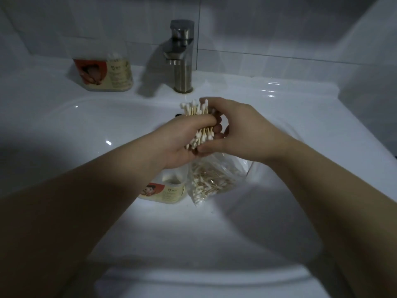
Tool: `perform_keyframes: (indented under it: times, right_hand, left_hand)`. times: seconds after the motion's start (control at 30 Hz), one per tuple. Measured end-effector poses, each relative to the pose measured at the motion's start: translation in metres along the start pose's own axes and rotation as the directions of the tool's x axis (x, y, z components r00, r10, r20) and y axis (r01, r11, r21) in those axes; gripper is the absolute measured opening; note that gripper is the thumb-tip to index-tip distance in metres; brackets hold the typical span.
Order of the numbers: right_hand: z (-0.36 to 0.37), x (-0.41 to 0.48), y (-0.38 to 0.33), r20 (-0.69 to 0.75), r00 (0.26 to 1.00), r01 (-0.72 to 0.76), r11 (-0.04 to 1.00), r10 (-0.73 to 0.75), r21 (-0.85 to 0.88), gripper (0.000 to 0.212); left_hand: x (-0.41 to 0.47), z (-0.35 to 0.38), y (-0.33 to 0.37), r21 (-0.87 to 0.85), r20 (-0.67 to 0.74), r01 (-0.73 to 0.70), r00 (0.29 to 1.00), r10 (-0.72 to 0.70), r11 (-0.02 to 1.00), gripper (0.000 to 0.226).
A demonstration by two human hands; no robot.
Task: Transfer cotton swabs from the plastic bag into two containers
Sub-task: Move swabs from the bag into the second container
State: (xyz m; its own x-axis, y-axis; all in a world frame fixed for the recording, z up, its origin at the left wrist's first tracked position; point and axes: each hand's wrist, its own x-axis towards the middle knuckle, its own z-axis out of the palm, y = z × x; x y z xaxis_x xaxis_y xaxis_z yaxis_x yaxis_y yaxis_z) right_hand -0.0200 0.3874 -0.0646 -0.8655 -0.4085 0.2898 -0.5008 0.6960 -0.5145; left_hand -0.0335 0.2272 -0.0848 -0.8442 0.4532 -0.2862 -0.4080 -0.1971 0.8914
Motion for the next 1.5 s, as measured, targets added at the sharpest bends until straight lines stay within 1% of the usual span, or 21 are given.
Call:
perform_keyframes:
  times: [0.07,0.1,0.17,0.23,0.3,0.4,0.5,0.57,0.63,0.7,0.77,0.8,0.87,0.93,1.0,1.07,1.13,1.23,1.33,1.4,1.5]
  right_hand:
    - [0.002,0.0,0.0,0.014,1.0,0.02,0.999,-0.02,0.034,0.115]
    - [0.003,0.001,0.0,0.015,0.999,0.04,0.999,-0.04,0.005,0.115]
    - [0.003,0.002,0.0,-0.005,0.998,0.069,0.996,-0.069,-0.063,0.1]
    - [0.005,0.002,-0.001,-0.034,0.996,0.079,0.994,-0.082,-0.068,0.086]
    - [0.005,0.001,-0.002,-0.027,0.995,0.098,0.994,-0.099,-0.045,0.08]
    - [0.005,0.005,-0.004,0.032,0.995,0.1,0.986,-0.097,-0.137,0.086]
    - [0.004,0.007,-0.004,0.026,0.995,0.102,0.972,-0.098,-0.213,0.086]
    - [0.002,0.005,-0.005,0.051,0.996,0.084,0.973,-0.075,-0.214,0.099]
    - [-0.003,0.002,-0.005,0.055,0.998,0.034,0.987,-0.026,-0.159,0.101]
    - [-0.009,-0.002,-0.004,-0.017,1.0,-0.022,0.998,0.021,-0.067,0.078]
    - [-0.016,-0.004,-0.004,-0.11,0.994,-0.018,0.997,0.01,-0.069,0.028]
    - [-0.019,-0.004,-0.003,-0.102,0.994,-0.036,0.993,0.024,-0.11,0.008]
    - [-0.02,-0.004,0.003,0.026,0.989,-0.134,0.964,0.144,-0.229,0.019]
    - [-0.015,-0.005,0.006,0.219,0.932,-0.221,0.93,0.29,-0.293,0.019]
    - [-0.007,-0.006,0.009,0.349,0.863,-0.258,0.913,0.365,-0.317,0.032]
    - [0.002,-0.006,0.012,0.432,0.82,-0.203,0.896,0.376,-0.395,0.044]
    - [0.008,-0.006,0.013,0.483,0.799,-0.113,0.877,0.359,-0.467,0.052]
    - [0.019,-0.006,0.012,0.528,0.771,-0.035,0.852,0.356,-0.523,0.038]
    - [0.028,-0.004,0.011,0.56,0.756,0.101,0.785,0.338,-0.611,0.03]
    - [0.032,-0.004,0.009,0.555,0.761,0.128,0.761,0.335,-0.636,0.025]
    - [0.031,-0.004,0.008,0.545,0.762,0.149,0.726,0.348,-0.672,0.032]
  left_hand:
    - [0.0,0.0,0.0,0.006,0.003,0.001,1.0,-0.001,1.0,0.018]
    - [0.0,0.0,0.0,0.016,-0.004,0.002,1.0,-0.002,1.0,0.018]
    - [0.0,0.0,-0.002,0.05,-0.031,0.001,1.0,0.0,0.999,0.017]
    - [0.001,0.001,-0.004,0.075,-0.057,-0.008,0.998,0.012,0.997,0.016]
    - [0.001,0.002,-0.004,0.06,-0.053,-0.026,0.998,0.029,0.998,0.015]
    - [0.001,0.003,-0.003,0.024,-0.043,-0.037,0.998,0.038,0.999,0.013]
    - [0.002,0.003,-0.004,0.069,-0.072,-0.015,0.997,0.02,0.997,0.011]
    - [0.003,0.003,-0.005,0.089,-0.096,-0.011,0.995,0.02,0.996,0.012]
    - [0.005,0.003,-0.005,0.102,-0.167,-0.023,0.985,0.04,0.995,0.009]
    - [0.006,0.001,-0.004,0.102,-0.258,-0.059,0.963,0.083,0.993,0.003]
    - [0.007,-0.004,-0.002,0.1,-0.303,-0.098,0.945,0.124,0.99,0.005]
    - [0.007,-0.005,-0.002,0.104,-0.31,-0.108,0.941,0.135,0.989,0.008]
    - [0.007,-0.007,-0.002,0.135,-0.312,-0.112,0.938,0.149,0.984,0.013]
    - [0.006,-0.008,-0.002,0.165,-0.294,-0.118,0.942,0.163,0.979,0.014]
    - [0.007,-0.007,-0.003,0.187,-0.268,-0.13,0.947,0.177,0.974,0.015]
    - [0.007,-0.005,-0.003,0.203,-0.249,-0.132,0.951,0.182,0.97,0.016]
    - [0.006,-0.005,-0.004,0.23,-0.233,-0.123,0.956,0.177,0.965,0.015]
    - [0.005,-0.005,-0.006,0.268,-0.214,-0.104,0.963,0.165,0.958,0.014]
    - [0.005,-0.004,-0.008,0.301,-0.196,-0.093,0.968,0.157,0.949,0.014]
    - [0.005,-0.004,-0.009,0.319,-0.182,-0.088,0.971,0.153,0.943,0.015]
    - [0.006,-0.004,-0.01,0.36,-0.164,-0.081,0.975,0.149,0.929,0.012]
